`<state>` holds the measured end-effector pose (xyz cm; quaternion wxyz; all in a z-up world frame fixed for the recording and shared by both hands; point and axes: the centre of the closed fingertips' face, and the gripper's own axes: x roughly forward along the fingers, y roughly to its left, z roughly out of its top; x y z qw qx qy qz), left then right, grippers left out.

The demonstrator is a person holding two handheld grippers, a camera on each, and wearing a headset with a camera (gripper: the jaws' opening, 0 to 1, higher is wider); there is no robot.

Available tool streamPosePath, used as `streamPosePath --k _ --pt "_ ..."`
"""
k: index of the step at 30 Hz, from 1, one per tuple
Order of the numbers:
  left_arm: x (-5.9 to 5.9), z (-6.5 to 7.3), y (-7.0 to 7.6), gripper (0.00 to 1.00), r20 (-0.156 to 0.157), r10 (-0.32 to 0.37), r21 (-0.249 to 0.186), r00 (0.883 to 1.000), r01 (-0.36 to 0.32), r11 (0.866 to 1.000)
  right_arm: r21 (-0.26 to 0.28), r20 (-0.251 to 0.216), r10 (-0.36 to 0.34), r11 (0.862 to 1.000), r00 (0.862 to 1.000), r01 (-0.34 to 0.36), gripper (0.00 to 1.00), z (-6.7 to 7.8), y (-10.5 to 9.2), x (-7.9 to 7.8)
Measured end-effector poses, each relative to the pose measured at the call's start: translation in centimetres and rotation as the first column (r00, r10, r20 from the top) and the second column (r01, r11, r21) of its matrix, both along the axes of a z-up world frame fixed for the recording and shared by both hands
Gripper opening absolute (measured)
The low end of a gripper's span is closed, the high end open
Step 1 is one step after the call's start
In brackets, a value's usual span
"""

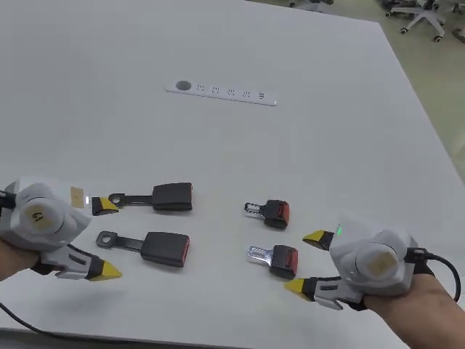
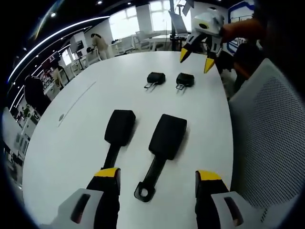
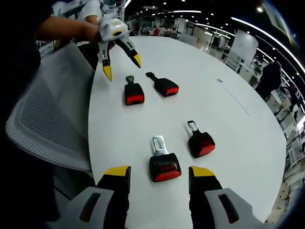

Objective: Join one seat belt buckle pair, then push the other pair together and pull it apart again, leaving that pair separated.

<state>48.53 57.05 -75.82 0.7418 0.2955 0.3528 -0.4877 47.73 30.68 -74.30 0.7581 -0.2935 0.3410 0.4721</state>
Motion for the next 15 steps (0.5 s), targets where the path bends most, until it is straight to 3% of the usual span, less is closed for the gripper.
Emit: streamPosePath --k 2,6,10,15 --pt "0.3 -0.1 -0.6 0.63 0.000 -0.017 0.003 1.000 0.017 1.000 -0.014 0.017 -0.002 1.000 1.000 0.002 0.51 -0.3 -0.1 0.5" --pt "1.0 -0.2 -1.7 0.58 0.003 -0.059 0.021 0.998 0.059 0.998 -0.020 0.002 0.013 1.000 1.000 -0.012 0.46 -0.8 0.0 0.7" --pt "1.1 -0.6 -3.0 0.53 -0.018 -0.109 0.031 0.994 0.110 0.993 -0.034 -0.003 0.021 0.999 1.000 -0.021 0.45 -1.3 0.1 1.0" --pt "1.2 -1.2 -3.8 0.52 -0.028 -0.152 0.055 0.988 0.154 0.987 -0.049 -0.032 0.042 0.998 0.999 -0.043 0.36 -1.7 0.3 1.2"
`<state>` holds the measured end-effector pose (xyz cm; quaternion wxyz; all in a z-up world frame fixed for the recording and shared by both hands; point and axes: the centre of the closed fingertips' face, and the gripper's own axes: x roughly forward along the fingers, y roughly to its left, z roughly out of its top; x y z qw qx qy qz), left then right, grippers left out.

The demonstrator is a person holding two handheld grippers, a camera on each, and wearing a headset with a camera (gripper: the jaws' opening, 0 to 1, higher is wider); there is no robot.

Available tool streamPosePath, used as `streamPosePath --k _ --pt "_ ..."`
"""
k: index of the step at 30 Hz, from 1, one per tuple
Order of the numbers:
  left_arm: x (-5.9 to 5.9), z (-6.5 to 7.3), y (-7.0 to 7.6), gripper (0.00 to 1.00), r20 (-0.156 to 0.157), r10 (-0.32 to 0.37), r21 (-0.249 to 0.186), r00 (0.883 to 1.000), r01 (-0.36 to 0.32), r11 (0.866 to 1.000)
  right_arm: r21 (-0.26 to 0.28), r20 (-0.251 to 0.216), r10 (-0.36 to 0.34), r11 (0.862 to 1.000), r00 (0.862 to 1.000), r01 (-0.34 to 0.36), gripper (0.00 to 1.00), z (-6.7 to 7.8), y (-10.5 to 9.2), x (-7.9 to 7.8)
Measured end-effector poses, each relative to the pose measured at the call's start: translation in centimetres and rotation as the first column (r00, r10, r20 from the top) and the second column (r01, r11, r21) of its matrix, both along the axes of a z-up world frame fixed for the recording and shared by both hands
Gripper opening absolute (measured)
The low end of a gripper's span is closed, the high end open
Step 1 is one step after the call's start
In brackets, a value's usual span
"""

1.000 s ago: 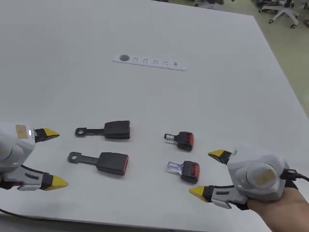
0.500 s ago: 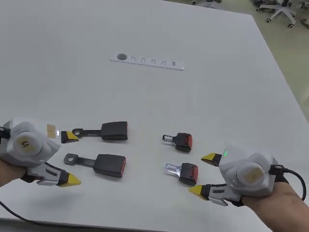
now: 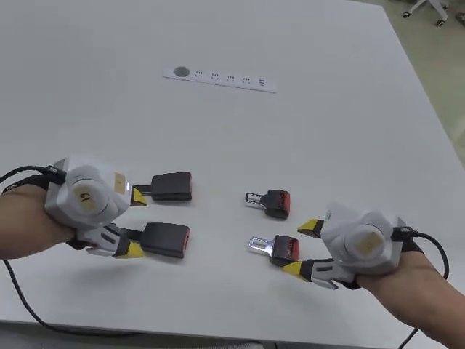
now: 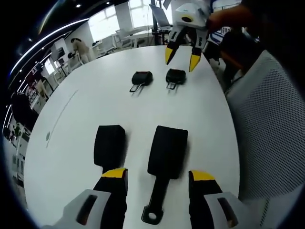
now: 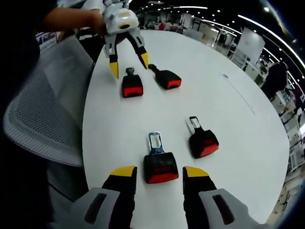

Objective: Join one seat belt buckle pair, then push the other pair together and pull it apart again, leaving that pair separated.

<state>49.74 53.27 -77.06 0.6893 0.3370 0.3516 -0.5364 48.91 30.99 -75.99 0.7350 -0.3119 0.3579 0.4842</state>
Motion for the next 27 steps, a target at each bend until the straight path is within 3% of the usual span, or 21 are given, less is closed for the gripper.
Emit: streamPosePath --k 8,19,27 --pt "0.0 -1.1 -0.9 0.51 -0.031 -0.072 0.012 0.997 0.073 0.997 -0.028 -0.023 0.035 0.999 0.999 -0.036 0.35 -1.0 0.1 0.5" --pt "-0.3 -2.0 -1.0 0.40 -0.080 -0.135 0.033 0.988 0.138 0.990 -0.052 -0.088 0.085 0.995 0.993 -0.089 0.31 -2.4 -0.2 0.4" --pt "-0.3 -2.2 -1.3 0.38 -0.076 -0.163 0.063 0.984 0.168 0.984 -0.092 -0.105 0.155 0.982 0.982 -0.165 0.31 -3.0 -0.1 0.2"
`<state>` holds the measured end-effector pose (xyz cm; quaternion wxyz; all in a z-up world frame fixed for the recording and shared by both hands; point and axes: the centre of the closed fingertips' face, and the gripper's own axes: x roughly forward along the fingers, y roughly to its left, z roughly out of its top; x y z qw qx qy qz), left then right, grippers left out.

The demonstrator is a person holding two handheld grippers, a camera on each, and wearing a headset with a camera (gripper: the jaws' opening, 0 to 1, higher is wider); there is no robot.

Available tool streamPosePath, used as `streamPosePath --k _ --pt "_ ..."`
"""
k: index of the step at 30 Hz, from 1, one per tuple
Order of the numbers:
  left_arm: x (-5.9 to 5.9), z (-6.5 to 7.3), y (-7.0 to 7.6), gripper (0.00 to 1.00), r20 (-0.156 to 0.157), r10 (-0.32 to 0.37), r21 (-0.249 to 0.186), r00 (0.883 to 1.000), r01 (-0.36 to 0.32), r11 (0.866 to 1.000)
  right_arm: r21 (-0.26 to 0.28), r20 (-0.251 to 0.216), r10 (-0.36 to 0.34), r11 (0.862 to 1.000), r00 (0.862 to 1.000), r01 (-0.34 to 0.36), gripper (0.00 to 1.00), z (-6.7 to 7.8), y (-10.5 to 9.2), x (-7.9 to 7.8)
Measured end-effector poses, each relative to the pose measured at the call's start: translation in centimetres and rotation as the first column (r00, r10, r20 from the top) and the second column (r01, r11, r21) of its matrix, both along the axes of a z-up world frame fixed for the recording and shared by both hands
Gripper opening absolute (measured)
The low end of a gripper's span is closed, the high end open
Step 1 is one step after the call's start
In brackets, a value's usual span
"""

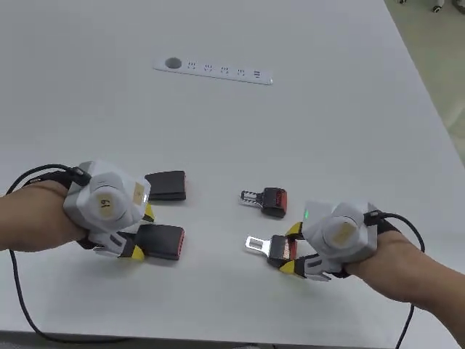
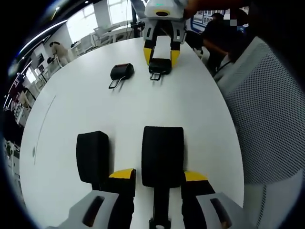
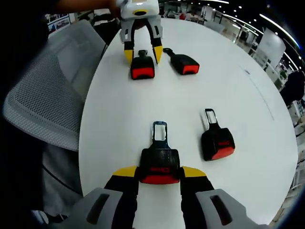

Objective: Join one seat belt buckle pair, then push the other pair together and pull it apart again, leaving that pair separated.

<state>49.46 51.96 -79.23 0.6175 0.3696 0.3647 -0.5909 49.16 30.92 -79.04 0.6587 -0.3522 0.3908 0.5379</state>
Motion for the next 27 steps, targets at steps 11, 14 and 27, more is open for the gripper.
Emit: streamPosePath --k 11,14,27 --pt "-0.31 -0.22 -0.02 0.33 0.000 -0.015 0.025 1.000 0.015 1.000 -0.052 0.003 0.077 0.996 0.997 -0.076 0.32 -0.48 -0.45 0.00" --pt "-0.35 -0.26 -0.01 0.33 0.001 -0.011 0.039 1.000 0.011 0.999 -0.046 -0.011 0.076 0.996 0.997 -0.076 0.32 -0.48 -0.46 0.10" --pt "-0.46 -0.35 -0.03 0.33 -0.031 0.001 0.053 1.000 0.001 0.999 -0.026 -0.047 0.088 0.996 0.995 -0.089 0.32 -0.55 -0.38 0.01"
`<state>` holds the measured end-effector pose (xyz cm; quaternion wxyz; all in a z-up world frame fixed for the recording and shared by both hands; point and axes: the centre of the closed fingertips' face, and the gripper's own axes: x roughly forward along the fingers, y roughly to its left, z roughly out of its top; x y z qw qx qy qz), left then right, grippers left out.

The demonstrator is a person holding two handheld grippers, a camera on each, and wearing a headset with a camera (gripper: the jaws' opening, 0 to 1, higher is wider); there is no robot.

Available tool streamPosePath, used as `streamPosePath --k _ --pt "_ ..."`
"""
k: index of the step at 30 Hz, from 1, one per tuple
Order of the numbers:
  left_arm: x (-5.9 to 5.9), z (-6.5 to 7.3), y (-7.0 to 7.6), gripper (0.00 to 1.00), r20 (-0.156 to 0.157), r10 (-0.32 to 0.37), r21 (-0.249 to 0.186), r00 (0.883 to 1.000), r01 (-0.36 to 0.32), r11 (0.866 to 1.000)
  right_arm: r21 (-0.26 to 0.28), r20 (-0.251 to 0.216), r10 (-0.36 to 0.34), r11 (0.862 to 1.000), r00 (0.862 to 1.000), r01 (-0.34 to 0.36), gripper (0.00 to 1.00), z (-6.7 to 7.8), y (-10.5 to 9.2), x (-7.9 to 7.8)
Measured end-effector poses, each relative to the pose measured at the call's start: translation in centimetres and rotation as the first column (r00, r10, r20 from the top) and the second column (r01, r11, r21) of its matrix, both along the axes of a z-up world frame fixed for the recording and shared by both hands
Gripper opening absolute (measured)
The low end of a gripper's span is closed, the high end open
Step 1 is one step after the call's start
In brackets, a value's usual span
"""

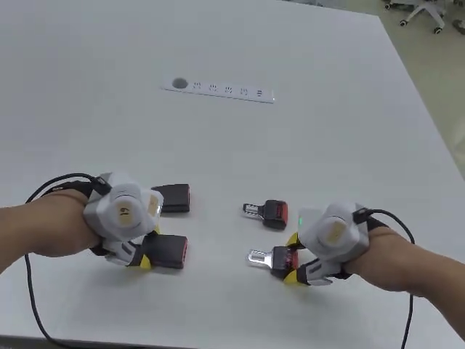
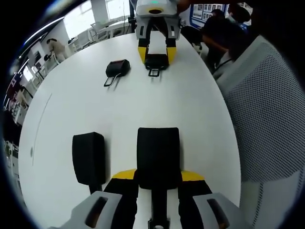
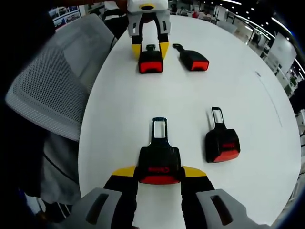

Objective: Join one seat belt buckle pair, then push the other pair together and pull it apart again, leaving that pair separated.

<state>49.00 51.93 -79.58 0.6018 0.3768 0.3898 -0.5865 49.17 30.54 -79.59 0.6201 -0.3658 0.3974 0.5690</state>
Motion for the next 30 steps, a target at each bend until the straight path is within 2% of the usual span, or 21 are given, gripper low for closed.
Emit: streamPosePath --k 8,17,25,27,30 --pt "-0.2 0.2 -0.1 0.33 0.004 -0.001 0.029 1.000 0.001 1.000 -0.011 0.001 0.000 1.000 1.000 0.000 0.32 -0.2 0.0 0.2" --pt "-0.2 0.3 -0.2 0.33 0.000 0.012 0.022 1.000 -0.012 1.000 -0.018 0.004 -0.028 0.999 1.000 0.028 0.32 -0.2 0.2 0.3" --pt "-0.2 0.4 -0.2 0.33 -0.005 0.031 0.004 1.000 -0.031 1.000 0.009 0.023 -0.021 1.000 1.000 0.021 0.32 0.0 2.4 -0.2" --pt "-0.2 0.4 -0.2 0.33 -0.005 0.030 0.005 1.000 -0.030 1.000 0.025 0.027 -0.036 0.999 0.999 0.035 0.32 -0.1 3.0 0.3" --pt "-0.3 0.5 -0.3 0.33 -0.004 0.031 0.006 1.000 -0.031 0.999 0.046 0.024 -0.043 0.998 0.999 0.042 0.32 -0.1 4.1 0.2"
